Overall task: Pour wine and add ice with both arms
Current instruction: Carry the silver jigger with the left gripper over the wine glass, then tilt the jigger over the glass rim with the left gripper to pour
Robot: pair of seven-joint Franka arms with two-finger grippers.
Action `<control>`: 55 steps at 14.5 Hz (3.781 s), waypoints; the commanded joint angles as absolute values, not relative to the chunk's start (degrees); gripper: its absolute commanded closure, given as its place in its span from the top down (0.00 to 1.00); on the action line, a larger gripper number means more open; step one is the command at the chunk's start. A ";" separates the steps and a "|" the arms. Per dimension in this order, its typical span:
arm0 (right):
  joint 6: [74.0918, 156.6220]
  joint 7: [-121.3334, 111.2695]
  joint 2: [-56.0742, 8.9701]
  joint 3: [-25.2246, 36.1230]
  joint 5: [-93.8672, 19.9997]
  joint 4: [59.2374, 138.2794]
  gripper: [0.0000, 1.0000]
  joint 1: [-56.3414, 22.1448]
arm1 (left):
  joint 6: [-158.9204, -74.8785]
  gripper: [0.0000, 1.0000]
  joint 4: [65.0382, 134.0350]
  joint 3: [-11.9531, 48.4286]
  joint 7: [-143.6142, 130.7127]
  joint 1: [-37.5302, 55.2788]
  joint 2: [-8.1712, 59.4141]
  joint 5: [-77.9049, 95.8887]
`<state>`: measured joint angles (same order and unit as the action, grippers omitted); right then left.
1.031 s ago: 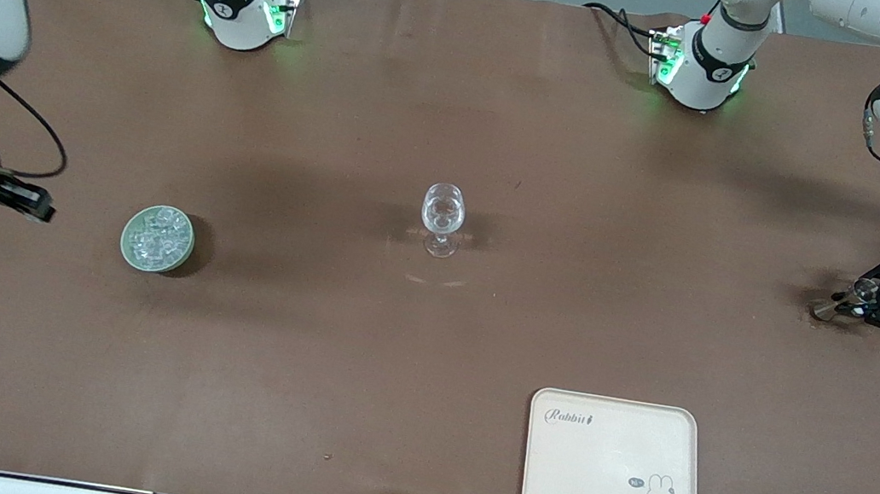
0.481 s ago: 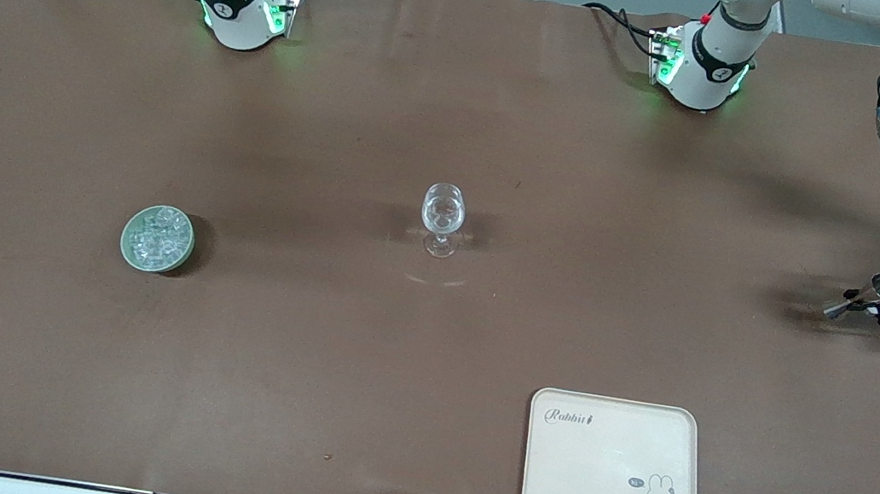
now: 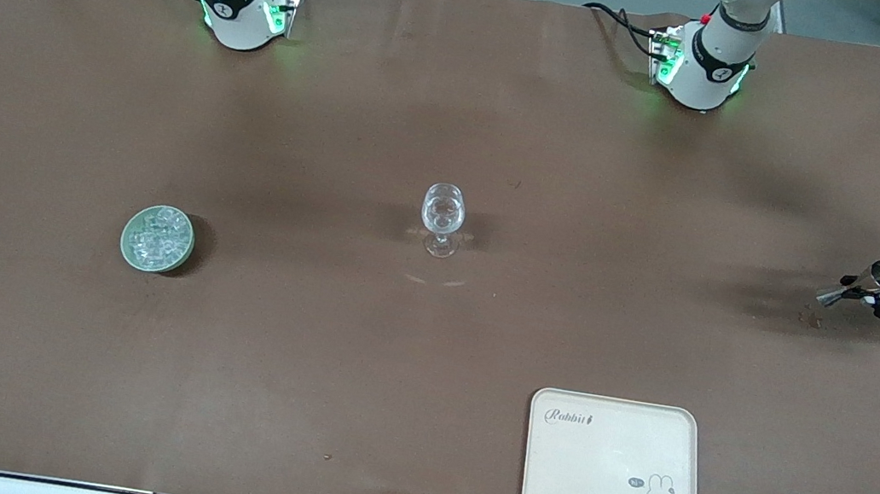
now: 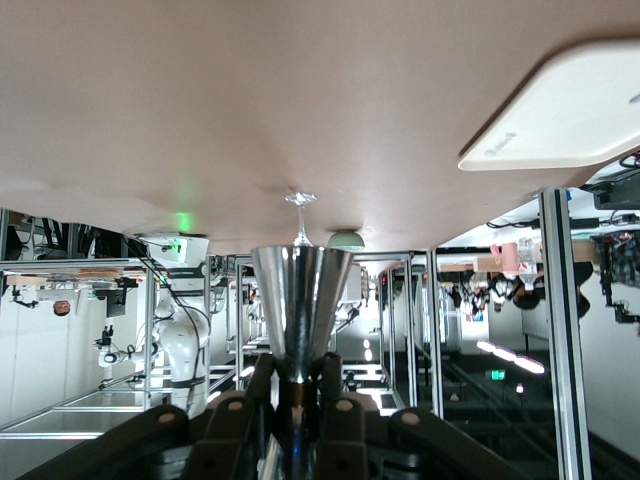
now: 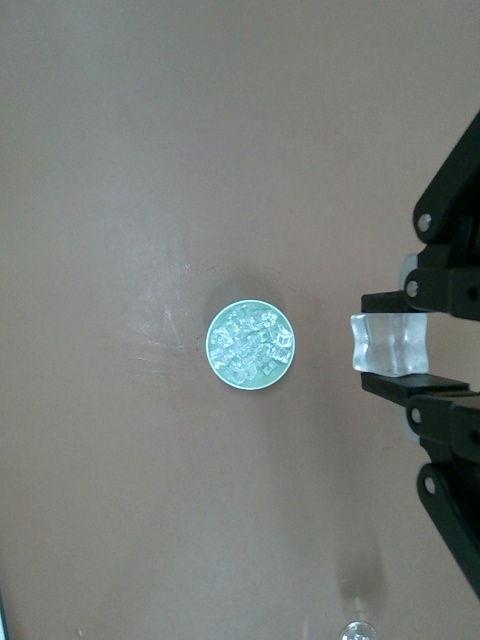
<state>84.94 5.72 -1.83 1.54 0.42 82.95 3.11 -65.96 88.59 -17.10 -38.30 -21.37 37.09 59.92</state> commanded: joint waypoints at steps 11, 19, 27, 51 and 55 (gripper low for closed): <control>85.60 4.83 -0.62 1.23 0.18 85.43 0.02 3.87 | -88.67 0.00 112.41 11.32 -51.86 -21.80 8.79 54.84; 86.40 4.66 -0.53 1.41 0.09 86.22 0.02 3.96 | -103.68 0.00 112.41 28.71 -57.46 -21.71 8.96 55.55; 86.31 4.75 -0.53 1.32 0.09 86.22 0.02 3.87 | -121.00 0.00 114.87 43.23 -65.56 -21.18 10.81 55.55; 86.04 4.75 -0.62 1.32 0.00 86.31 0.03 3.87 | -149.67 0.00 116.98 48.96 -71.37 -8.97 21.88 50.89; 86.04 4.75 -0.62 1.32 0.00 86.22 0.03 3.87 | -149.94 0.00 116.90 48.78 -72.59 -8.70 21.88 47.21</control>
